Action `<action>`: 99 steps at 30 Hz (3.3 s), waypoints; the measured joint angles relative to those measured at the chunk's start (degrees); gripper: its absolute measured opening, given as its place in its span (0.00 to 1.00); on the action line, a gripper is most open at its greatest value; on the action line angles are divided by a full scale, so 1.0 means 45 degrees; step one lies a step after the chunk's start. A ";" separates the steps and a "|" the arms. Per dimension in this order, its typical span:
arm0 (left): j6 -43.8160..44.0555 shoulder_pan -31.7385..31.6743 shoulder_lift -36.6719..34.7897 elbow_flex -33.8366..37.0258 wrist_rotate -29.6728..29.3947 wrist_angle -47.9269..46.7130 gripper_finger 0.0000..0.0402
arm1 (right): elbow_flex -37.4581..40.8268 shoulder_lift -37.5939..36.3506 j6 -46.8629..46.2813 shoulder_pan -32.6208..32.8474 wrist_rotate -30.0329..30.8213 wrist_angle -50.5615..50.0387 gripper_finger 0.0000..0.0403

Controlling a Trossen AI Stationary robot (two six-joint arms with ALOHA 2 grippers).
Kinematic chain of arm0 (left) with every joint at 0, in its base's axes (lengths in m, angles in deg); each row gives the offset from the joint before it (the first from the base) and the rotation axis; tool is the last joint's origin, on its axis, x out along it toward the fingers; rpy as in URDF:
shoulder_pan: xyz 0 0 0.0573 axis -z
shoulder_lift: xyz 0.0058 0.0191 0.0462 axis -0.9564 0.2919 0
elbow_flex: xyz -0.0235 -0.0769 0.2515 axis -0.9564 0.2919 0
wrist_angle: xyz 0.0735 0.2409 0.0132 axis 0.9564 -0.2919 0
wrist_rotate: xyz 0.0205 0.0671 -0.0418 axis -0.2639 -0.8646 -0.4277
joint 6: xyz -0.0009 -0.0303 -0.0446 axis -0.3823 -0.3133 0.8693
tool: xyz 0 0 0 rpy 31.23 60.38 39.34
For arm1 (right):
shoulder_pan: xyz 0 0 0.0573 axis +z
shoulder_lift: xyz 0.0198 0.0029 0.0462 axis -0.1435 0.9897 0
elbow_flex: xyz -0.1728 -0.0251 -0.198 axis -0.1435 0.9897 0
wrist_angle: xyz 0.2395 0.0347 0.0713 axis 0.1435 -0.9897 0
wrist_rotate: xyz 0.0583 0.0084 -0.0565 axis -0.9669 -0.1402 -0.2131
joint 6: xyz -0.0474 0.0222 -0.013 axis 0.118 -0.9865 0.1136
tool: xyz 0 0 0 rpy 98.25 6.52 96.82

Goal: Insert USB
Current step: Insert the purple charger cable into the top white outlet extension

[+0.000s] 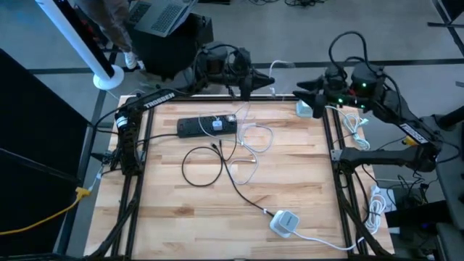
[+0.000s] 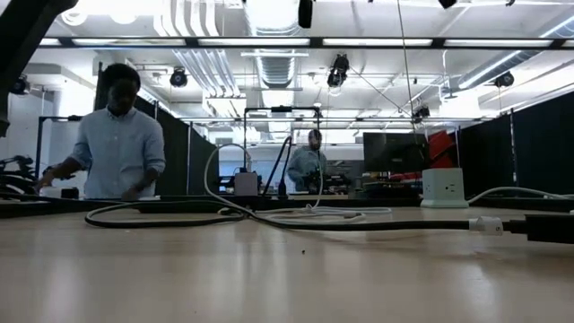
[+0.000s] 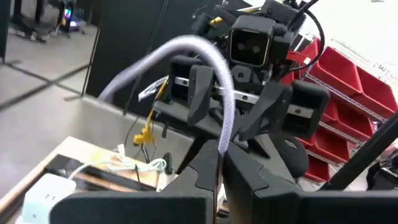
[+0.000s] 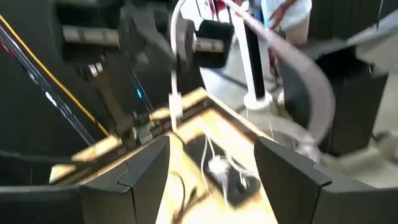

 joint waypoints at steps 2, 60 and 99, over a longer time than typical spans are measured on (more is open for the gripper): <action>0.0206 -0.0017 0.0000 0.0044 0.0000 -0.0155 0.00 | 0.0000 -0.0107 -0.0112 0.0000 0.0008 -0.0723 0.56; -0.1559 -0.0045 0.0311 0.1205 -0.1454 -0.0284 0.00 | 0.0214 0.3694 0.0841 0.0393 -0.0014 0.1818 0.04; -0.6022 0.0050 -0.0204 0.1209 -0.0243 -0.4786 0.41 | 0.3614 0.4088 -0.1133 -0.4691 0.6426 -0.2548 0.04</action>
